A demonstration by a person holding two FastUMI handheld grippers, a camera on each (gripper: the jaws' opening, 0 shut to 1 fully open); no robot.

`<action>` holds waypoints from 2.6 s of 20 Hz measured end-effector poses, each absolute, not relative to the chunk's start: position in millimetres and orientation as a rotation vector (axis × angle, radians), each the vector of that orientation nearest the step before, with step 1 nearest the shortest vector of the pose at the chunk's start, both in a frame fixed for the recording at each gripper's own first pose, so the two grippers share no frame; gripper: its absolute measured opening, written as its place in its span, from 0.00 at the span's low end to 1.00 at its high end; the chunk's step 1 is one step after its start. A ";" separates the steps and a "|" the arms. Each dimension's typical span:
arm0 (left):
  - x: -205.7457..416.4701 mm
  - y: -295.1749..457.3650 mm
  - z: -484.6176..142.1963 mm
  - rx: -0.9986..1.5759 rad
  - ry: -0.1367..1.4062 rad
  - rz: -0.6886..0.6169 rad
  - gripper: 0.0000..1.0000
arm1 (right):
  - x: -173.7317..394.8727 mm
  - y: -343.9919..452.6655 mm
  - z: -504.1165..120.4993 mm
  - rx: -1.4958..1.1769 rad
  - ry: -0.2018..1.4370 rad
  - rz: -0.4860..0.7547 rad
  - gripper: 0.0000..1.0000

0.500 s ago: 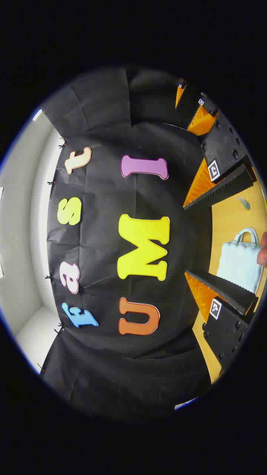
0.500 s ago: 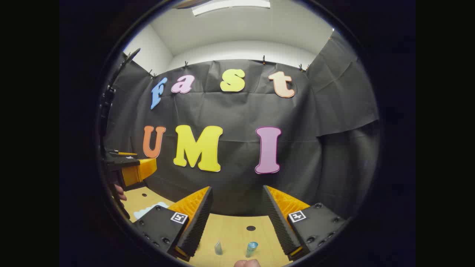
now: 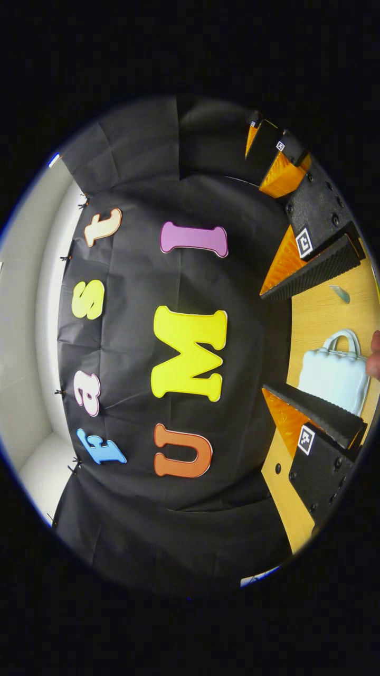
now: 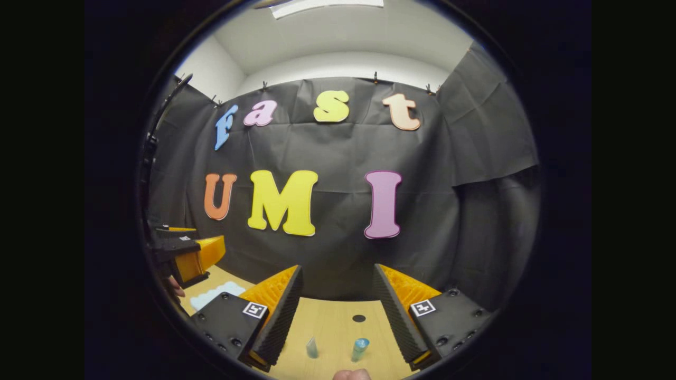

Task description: First open the suitcase, pack the skin care products into it, and then close the suitcase.

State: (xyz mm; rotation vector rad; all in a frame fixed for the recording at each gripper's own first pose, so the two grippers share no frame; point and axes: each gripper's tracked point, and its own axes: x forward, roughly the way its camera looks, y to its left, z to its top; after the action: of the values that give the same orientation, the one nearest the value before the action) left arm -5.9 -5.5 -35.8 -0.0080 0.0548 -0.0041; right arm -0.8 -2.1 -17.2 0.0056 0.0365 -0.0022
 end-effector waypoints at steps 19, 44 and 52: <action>-20.6 -56.2 -153.9 0.283 0.283 -0.277 0.99 | -21.1 -49.2 -63.0 0.001 0.139 -0.044 0.80; 43.0 0.3 -391.8 1.392 0.771 -0.540 0.45 | -61.4 -151.9 -111.8 -0.002 0.263 -0.299 0.80; 45.4 3.6 -355.2 1.238 0.746 -0.524 0.17 | -70.1 -134.8 -111.0 -0.017 0.258 -0.300 0.80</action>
State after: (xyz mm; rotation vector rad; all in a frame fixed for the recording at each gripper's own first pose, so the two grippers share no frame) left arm 45.4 3.6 -355.2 1.2378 0.7460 -0.5241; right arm -70.1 -134.8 -111.0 -0.0175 0.2580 -0.2997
